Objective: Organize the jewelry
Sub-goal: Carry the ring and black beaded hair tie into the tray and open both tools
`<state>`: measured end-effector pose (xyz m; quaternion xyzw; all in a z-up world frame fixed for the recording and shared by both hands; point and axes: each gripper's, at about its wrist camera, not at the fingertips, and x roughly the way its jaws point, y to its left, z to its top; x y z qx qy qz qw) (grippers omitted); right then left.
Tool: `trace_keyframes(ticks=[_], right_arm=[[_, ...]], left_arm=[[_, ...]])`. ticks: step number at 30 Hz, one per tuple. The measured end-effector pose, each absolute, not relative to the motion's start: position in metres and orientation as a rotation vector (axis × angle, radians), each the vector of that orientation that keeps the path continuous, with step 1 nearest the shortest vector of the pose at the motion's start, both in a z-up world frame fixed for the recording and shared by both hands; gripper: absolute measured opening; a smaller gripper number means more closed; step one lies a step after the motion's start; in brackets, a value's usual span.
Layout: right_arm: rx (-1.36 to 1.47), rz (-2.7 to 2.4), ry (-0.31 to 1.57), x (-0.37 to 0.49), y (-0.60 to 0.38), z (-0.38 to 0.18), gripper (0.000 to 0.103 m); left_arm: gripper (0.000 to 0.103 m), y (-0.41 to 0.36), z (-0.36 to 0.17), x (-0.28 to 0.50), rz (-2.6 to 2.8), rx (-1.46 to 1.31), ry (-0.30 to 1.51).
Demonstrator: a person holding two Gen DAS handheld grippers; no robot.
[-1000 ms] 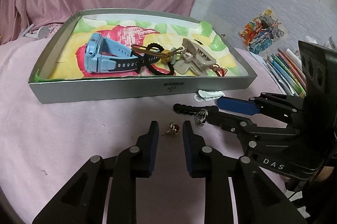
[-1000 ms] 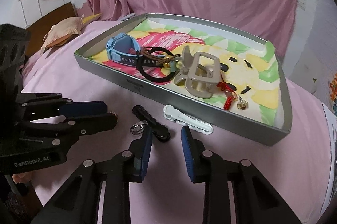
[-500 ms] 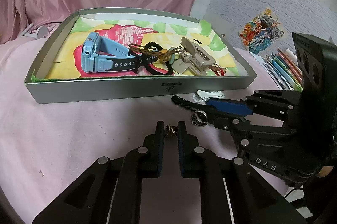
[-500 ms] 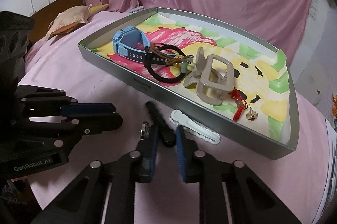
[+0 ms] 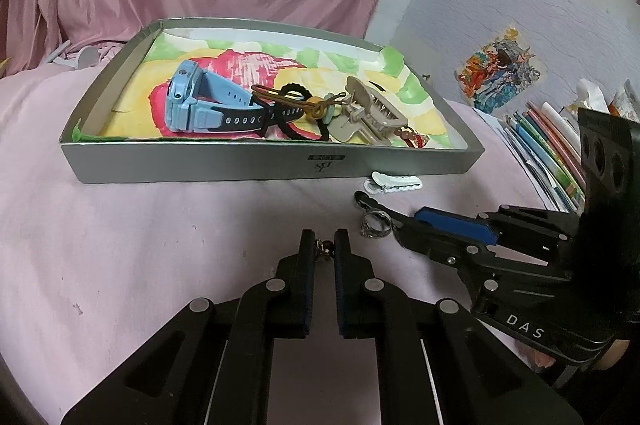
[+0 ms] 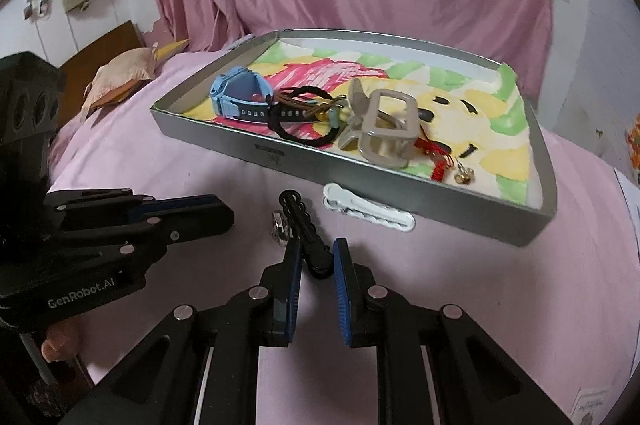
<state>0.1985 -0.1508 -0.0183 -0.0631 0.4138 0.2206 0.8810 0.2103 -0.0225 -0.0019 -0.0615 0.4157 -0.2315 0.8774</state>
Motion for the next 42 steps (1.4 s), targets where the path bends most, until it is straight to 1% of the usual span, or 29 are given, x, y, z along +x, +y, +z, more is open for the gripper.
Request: trace_keyframes(ticks=[13,24,34,42], right_arm=[[-0.025,0.41,0.837,0.177,-0.165,-0.019,0.015],[0.047,0.399,0.736,0.168,-0.175,-0.004,0.015],[0.08,0.354,0.597,0.179,-0.176,0.022,0.015],[0.085,0.287,0.571,0.213,-0.18,0.037,0.015]], left_arm=[[0.006,-0.023,0.0,0.197,-0.474,-0.108,0.836],[0.006,-0.019,0.017,0.198,-0.445,-0.138,0.764],[0.006,-0.015,0.044,0.218,-0.409,-0.165,0.64],[0.006,-0.02,0.058,0.254,-0.394,-0.18,0.57]])
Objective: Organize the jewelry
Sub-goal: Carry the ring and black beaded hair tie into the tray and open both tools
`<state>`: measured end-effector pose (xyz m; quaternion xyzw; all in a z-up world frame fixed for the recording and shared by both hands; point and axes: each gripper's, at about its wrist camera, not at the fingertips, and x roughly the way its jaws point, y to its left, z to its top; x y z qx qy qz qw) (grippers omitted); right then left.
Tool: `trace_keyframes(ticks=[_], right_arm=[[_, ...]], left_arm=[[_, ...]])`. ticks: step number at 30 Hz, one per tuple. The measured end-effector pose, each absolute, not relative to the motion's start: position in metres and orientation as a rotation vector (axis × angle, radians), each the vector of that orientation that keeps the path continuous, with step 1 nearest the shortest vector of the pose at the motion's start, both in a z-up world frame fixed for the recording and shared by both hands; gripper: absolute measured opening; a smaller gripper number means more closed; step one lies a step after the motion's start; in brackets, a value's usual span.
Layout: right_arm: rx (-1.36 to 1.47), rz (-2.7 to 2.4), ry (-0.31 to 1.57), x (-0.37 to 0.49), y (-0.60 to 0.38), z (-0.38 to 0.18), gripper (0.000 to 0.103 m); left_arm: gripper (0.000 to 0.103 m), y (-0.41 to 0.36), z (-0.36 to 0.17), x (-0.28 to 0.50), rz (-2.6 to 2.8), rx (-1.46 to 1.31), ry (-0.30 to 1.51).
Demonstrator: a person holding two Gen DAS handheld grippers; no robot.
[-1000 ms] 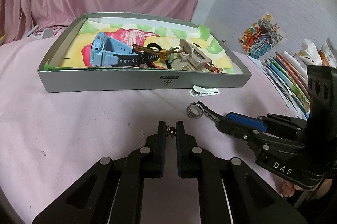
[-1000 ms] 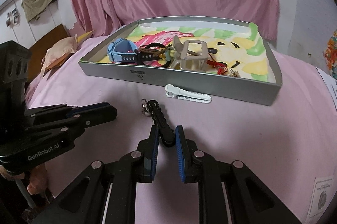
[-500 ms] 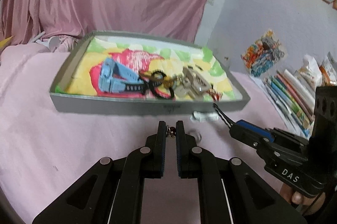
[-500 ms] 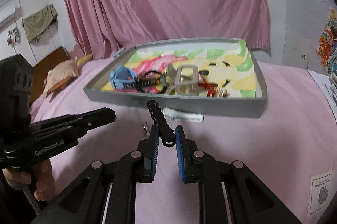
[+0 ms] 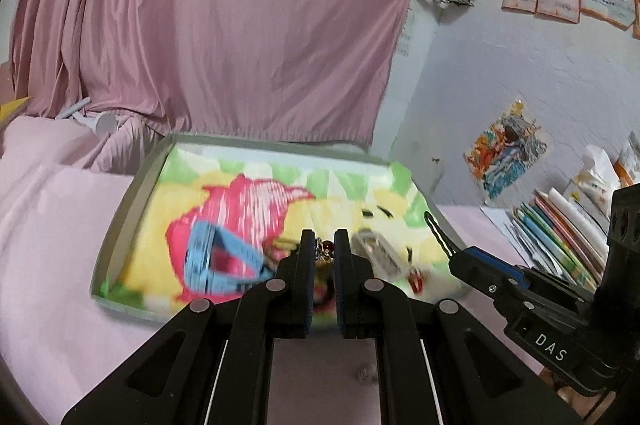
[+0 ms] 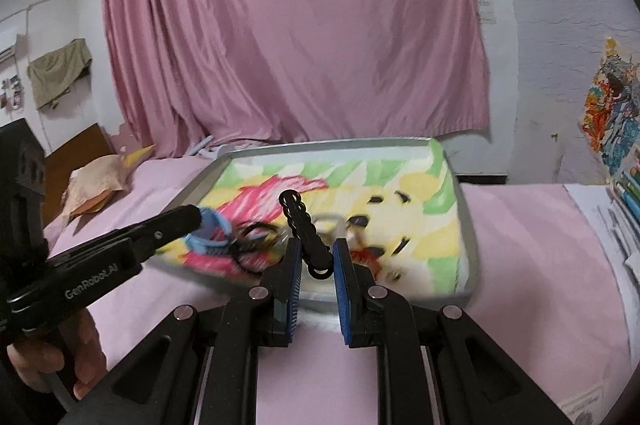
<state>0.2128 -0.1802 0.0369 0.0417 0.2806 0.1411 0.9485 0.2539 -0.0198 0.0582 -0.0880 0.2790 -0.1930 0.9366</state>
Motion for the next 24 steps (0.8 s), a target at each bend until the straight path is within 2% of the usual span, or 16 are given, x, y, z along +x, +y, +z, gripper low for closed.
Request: trace_keyframes(ticks=[13,24], right_arm=[[0.086,0.216,0.683,0.287,-0.196,0.023,0.015],[0.071,0.207,0.777,0.307,-0.197,0.009,0.015]], left_arm=[[0.006,-0.028,0.04,0.335,-0.342,-0.215,0.717],[0.006,-0.034,0.021,0.356,-0.303,-0.208,0.834]])
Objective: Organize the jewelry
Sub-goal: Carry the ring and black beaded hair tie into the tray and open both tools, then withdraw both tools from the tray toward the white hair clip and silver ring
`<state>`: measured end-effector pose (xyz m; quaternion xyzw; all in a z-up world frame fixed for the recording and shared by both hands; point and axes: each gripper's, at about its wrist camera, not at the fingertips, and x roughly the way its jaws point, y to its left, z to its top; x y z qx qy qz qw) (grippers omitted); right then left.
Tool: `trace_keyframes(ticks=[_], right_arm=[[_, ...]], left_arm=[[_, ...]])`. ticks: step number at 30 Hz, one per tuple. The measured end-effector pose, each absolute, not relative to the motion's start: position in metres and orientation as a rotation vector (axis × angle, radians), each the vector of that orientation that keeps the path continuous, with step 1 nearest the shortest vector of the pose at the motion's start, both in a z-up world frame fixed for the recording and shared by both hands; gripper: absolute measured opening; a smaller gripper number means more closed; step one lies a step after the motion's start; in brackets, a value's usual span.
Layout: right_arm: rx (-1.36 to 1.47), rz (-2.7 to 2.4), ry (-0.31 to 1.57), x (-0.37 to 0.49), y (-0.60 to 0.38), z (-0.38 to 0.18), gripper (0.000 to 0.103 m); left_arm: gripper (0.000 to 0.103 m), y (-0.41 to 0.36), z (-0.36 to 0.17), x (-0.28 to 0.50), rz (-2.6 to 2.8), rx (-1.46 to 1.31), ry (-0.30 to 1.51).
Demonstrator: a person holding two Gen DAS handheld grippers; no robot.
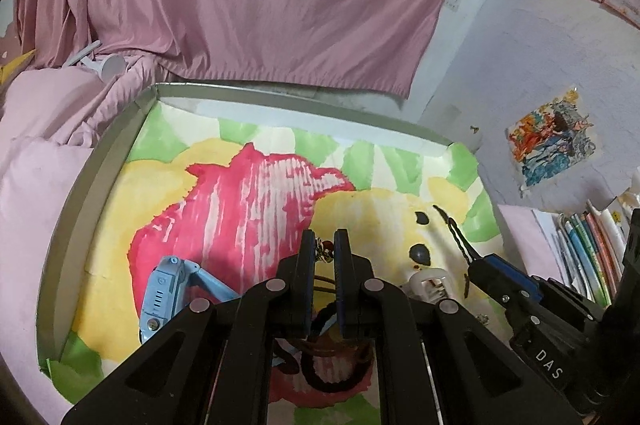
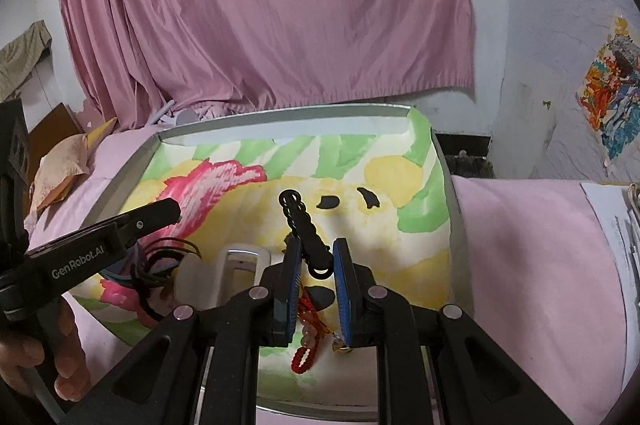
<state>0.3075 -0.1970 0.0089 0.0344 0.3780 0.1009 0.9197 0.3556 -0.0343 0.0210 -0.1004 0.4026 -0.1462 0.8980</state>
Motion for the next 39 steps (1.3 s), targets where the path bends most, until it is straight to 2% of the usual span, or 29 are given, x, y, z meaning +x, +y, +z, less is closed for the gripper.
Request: trace_keyframes(ticks=[12,31,34,36,37,38,39], right_arm=[[0.077,0.198,0.815,0.31,-0.202,0.0,0.015],[0.091,0.192,0.865,0.313,-0.205,-0.011,0.016],[0.098,0.201,0.85,0.309,-0.207,-0.007,0.028],[0.095,0.204,0.825,0.304,-0.207,-0.002,0.04],[0.092,0.202,0.817,0.302,-0.206,0.0,0.043],[0.09,0.193,0.802,0.298,-0.206,0.003,0.051],[0.091,0.189,0.79,0.296,-0.207,0.005,0.056]], left_arm=[[0.006,-0.033,0.01,0.367,-0.26,-0.216,0.899],[0.007,-0.038,0.003,0.364,-0.256,-0.2,0.905],[0.014,-0.032,0.006,0.36,-0.273,-0.225,0.898],[0.017,-0.028,0.01,0.355,-0.286,-0.236,0.882],[0.02,-0.026,0.013,0.352,-0.288,-0.236,0.872],[0.022,-0.025,0.016,0.348,-0.288,-0.234,0.857],[0.026,-0.024,0.019,0.344,-0.29,-0.233,0.842]])
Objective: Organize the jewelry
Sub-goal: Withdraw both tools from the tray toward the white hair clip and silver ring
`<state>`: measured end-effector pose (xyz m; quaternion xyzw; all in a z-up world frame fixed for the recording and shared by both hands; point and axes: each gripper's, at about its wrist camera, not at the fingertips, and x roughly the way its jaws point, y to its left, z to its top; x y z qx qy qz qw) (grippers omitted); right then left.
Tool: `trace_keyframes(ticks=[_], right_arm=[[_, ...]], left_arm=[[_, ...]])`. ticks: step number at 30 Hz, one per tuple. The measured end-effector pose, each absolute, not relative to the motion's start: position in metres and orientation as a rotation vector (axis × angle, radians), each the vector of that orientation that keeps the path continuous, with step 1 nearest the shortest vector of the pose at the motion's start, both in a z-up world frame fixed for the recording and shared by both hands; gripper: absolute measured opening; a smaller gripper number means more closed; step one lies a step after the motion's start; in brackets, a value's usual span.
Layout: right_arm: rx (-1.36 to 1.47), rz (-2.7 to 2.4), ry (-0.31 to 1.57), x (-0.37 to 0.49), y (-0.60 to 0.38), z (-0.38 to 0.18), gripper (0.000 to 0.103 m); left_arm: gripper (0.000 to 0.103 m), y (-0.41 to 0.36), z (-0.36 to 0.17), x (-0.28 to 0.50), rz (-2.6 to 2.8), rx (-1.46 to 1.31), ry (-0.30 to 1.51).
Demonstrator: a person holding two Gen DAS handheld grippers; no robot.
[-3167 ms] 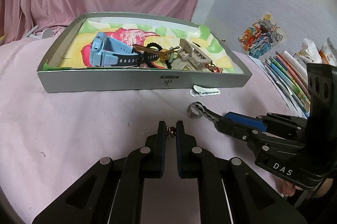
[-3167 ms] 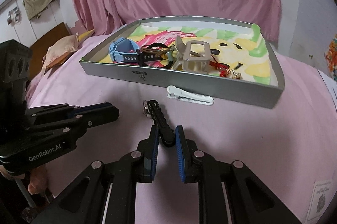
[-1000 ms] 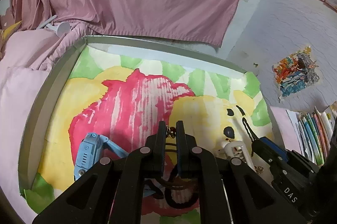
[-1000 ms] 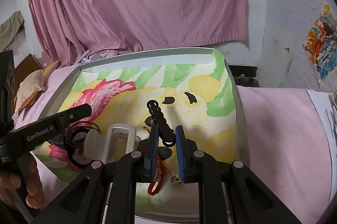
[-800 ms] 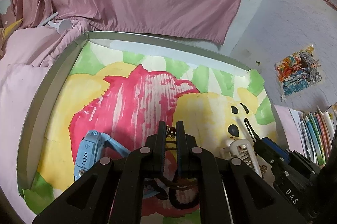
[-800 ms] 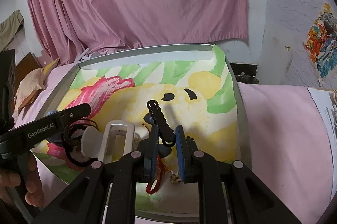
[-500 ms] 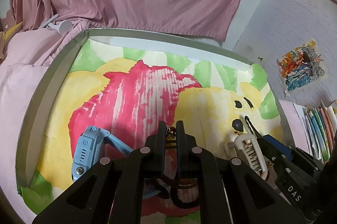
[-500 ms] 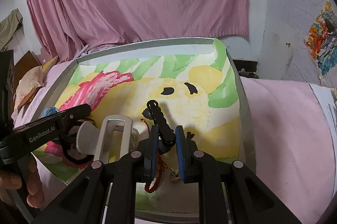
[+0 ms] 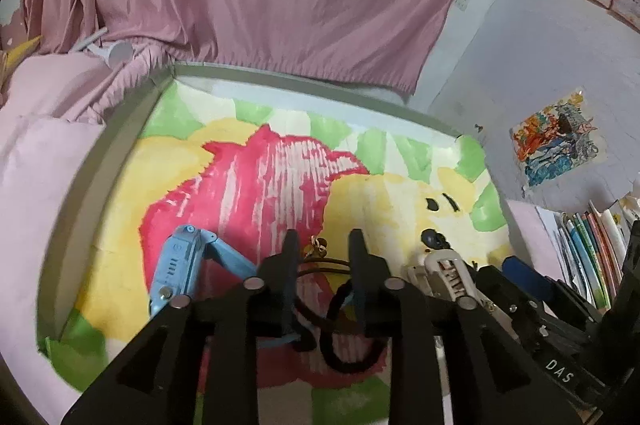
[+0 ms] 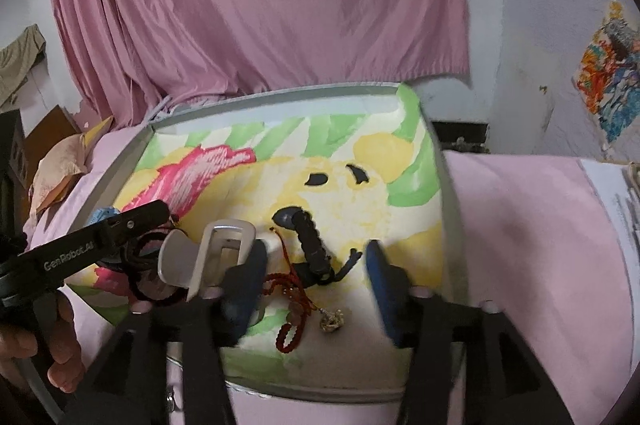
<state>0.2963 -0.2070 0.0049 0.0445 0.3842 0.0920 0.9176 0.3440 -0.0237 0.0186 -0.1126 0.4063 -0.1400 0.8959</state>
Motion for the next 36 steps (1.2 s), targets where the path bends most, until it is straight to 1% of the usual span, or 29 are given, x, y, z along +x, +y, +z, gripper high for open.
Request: trace_keyframes(ticks=[1,4,5,6,8,10,12,13,14,16,26,27,28,29,32,36], right_arm=[[0.096,0.185,0.773,0.292,-0.209,0.007,0.056],[0.116,0.174,0.742,0.283,-0.215,0.011,0.059],[0.127,0.174,0.734,0.28,-0.217,0.012,0.065],[0.151,0.178,0.714,0.274,-0.221,0.014,0.074],[0.171,0.186,0.692,0.265,-0.227,0.017,0.083],[0.189,0.198,0.67,0.257,-0.23,0.02,0.089],[0.204,0.212,0.651,0.248,-0.233,0.023,0.101],[0.206,0.215,0.638,0.241,-0.234,0.025,0.103],[0.208,0.219,0.626,0.235,-0.235,0.027,0.103],[0.208,0.221,0.606,0.224,-0.236,0.029,0.103],[0.156,0.226,0.507,0.18,-0.232,0.039,0.103],[0.146,0.225,0.501,0.177,-0.231,0.04,0.103],[0.136,0.226,0.494,0.174,-0.229,0.04,0.103],[0.127,0.229,0.487,0.171,-0.227,0.041,0.103],[0.106,0.228,0.47,0.164,-0.225,0.039,0.103],[0.06,0.234,0.46,0.156,-0.22,0.037,0.103]], left_arm=[[0.03,-0.022,0.022,0.34,-0.292,-0.235,0.825],[0.031,-0.018,0.028,0.328,-0.297,-0.239,0.79],[0.031,-0.017,0.03,0.324,-0.296,-0.239,0.782],[0.032,-0.015,0.032,0.319,-0.297,-0.238,0.774],[0.037,-0.012,0.035,0.309,-0.295,-0.235,0.753],[0.046,-0.007,0.039,0.297,-0.297,-0.245,0.725],[0.05,-0.004,0.042,0.286,-0.302,-0.252,0.701],[0.054,-0.002,0.043,0.279,-0.304,-0.252,0.688],[0.055,-0.002,0.044,0.274,-0.302,-0.249,0.678],[0.063,-0.001,0.047,0.261,-0.299,-0.248,0.649],[0.065,0.002,0.047,0.212,-0.293,-0.233,0.594],[0.066,0.002,0.047,0.208,-0.29,-0.231,0.589],[0.073,0.002,0.046,0.202,-0.284,-0.228,0.582],[0.077,0.003,0.046,0.198,-0.277,-0.225,0.572],[0.078,0.004,0.047,0.184,-0.269,-0.211,0.526],[0.078,0.002,0.045,0.173,-0.266,-0.179,0.516]])
